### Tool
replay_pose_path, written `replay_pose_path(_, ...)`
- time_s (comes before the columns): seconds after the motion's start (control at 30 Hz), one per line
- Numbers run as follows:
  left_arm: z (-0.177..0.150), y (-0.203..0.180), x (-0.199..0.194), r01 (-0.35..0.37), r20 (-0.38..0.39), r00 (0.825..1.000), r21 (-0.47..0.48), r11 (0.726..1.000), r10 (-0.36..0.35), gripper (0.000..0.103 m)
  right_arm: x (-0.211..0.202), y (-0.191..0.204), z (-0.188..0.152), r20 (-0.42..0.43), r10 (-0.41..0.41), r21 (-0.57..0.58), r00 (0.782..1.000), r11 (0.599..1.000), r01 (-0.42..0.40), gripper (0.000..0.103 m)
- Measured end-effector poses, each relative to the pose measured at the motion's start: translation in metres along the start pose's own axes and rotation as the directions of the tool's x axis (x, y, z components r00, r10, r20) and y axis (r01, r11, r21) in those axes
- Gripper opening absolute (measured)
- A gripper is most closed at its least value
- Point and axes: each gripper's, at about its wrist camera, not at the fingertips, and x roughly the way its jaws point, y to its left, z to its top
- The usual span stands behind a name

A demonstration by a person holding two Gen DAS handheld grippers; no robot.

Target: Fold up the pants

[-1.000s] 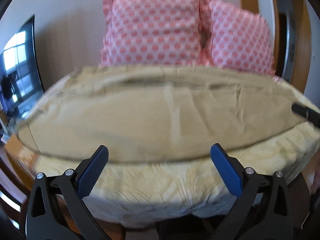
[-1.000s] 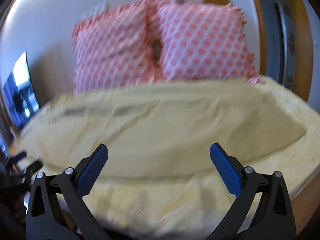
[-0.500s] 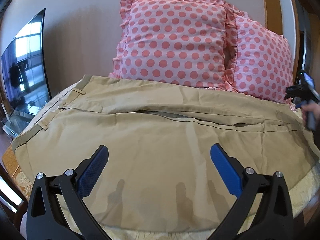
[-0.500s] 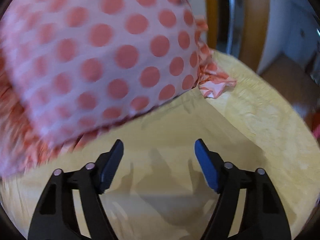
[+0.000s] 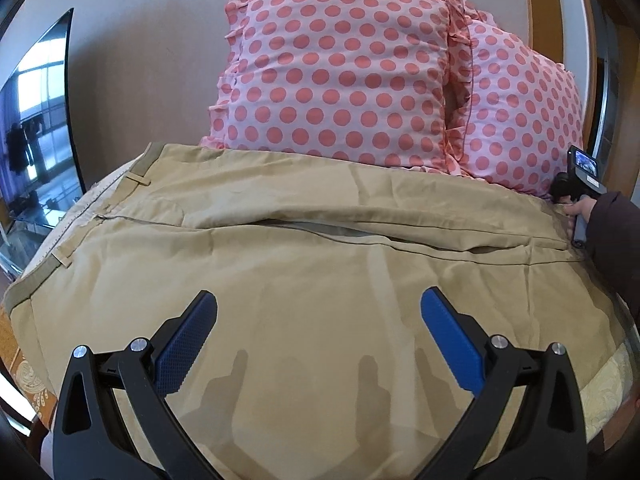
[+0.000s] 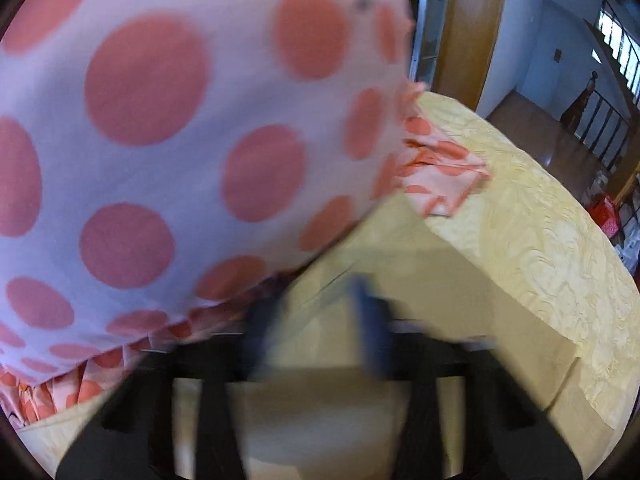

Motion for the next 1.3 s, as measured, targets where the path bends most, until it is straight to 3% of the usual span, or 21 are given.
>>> replay_pose_path(0.07,-0.001,0.005,-0.001,0.041,-0.009,0.999,-0.025,0.999,-0.041,0.102,-0.007,-0.02,-0.003,-0.012,0.116,0.05,0.993,0.992,-0.115,0.008)
replay_pose_path(0.17,-0.003,0.017,-0.005,0.131,-0.015,0.991,-0.098,0.987,-0.133,0.102,-0.033,-0.05,-0.018,0.039,0.251,0.069,0.967,0.965,-0.253,0.006)
replay_pose_path(0.3,-0.006,0.034,-0.017,0.151,0.009,0.988,-0.176,0.973,-0.152,0.102,-0.089,-0.109,-0.05,0.143,0.43,0.07,0.891,0.894,-0.443,0.006)
replay_pose_path(0.37,-0.007,0.041,-0.024,0.148,0.027,0.989,-0.198,0.969,-0.145,0.102,-0.126,-0.144,-0.083,0.189,0.509,0.072,0.84,0.846,-0.529,0.006)
replay_pose_path(0.43,-0.007,0.045,-0.03,0.145,0.037,0.989,-0.212,0.966,-0.14,0.102,-0.14,-0.178,-0.115,0.193,0.55,0.1,0.812,0.812,-0.574,0.006)
replay_pose_path(0.53,-0.004,0.051,-0.036,0.135,0.051,0.991,-0.225,0.965,-0.126,0.102,-0.149,-0.196,-0.158,0.133,0.56,0.151,0.817,0.804,-0.576,0.006)
replay_pose_path(0.63,0.002,0.053,-0.038,0.14,0.063,0.99,-0.229,0.963,-0.128,0.102,-0.132,-0.206,-0.178,0.05,0.601,0.257,0.798,0.764,-0.592,0.015)
replay_pose_path(0.73,0.009,0.055,-0.039,0.13,0.064,0.991,-0.216,0.968,-0.119,0.102,-0.119,-0.223,-0.183,0.047,0.64,0.368,0.767,0.703,-0.609,0.033)
replay_pose_path(0.83,0.014,0.057,-0.039,0.113,0.059,0.993,-0.206,0.972,-0.103,0.102,-0.115,-0.225,-0.183,0.068,0.639,0.39,0.766,0.69,-0.61,0.037)
replay_pose_path(0.93,0.028,0.063,-0.032,0.093,0.049,0.995,-0.206,0.974,-0.084,0.102,-0.109,-0.223,-0.18,0.08,0.621,0.396,0.78,0.698,-0.596,0.03)
replay_pose_path(1.0,0.04,0.068,-0.023,0.102,0.038,0.995,-0.228,0.968,-0.096,0.102,-0.102,-0.222,-0.174,0.097,0.633,0.387,0.768,0.687,-0.615,0.007)
replay_pose_path(1.03,0.047,0.072,-0.015,0.116,0.029,0.993,-0.246,0.962,-0.112,0.102,-0.103,-0.224,-0.172,0.117,0.645,0.373,0.755,0.676,-0.635,0.003)
replay_pose_path(1.1,0.061,0.079,0.002,0.138,-0.004,0.989,-0.286,0.948,-0.145,0.102,-0.119,-0.23,-0.168,0.198,0.678,0.322,0.708,0.637,-0.7,0.002)
replay_pose_path(1.2,0.082,0.089,0.037,0.161,-0.057,0.979,-0.362,0.918,-0.194,0.102,-0.143,-0.252,-0.164,0.305,0.663,0.266,0.684,0.63,-0.729,0.002)
replay_pose_path(1.3,0.104,0.098,0.08,0.119,-0.104,0.978,-0.432,0.894,-0.181,0.102,-0.145,-0.266,-0.16,0.327,0.672,0.276,0.664,0.604,-0.747,0.002)
